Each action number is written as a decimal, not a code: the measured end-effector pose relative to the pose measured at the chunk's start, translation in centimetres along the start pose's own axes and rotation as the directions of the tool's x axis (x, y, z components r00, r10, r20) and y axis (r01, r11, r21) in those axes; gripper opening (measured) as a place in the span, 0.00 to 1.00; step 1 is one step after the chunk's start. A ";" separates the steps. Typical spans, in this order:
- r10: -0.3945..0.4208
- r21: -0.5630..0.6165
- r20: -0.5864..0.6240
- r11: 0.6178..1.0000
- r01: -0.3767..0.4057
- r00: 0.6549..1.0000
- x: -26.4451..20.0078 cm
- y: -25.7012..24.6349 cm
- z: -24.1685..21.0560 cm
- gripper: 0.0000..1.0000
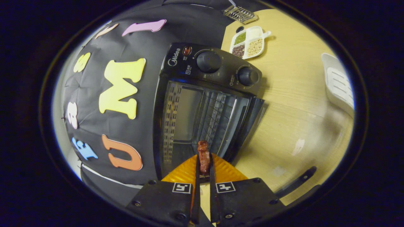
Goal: Open the toaster oven, put the food inside, and close the toaster oven door.
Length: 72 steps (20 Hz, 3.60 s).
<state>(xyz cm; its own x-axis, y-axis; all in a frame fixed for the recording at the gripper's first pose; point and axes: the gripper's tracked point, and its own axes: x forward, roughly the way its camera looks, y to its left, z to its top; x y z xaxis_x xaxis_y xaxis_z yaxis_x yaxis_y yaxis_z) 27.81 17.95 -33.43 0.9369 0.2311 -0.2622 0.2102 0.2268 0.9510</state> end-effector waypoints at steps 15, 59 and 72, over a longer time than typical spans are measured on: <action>-0.161 -0.301 0.070 0.938 0.174 0.985 6.1 -0.9 0.6 0.28; -0.503 -0.971 -0.005 0.208 0.115 0.864 -15.4 -13.5 -4.5 0.82; -0.549 -0.967 0.018 0.204 0.155 0.836 -11.4 -14.6 -5.4 0.82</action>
<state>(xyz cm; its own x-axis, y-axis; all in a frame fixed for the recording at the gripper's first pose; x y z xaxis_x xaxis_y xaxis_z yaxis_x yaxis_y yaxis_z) 12.55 17.10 -45.19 0.6726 0.0518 -0.7382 -0.0821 0.9966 -0.0049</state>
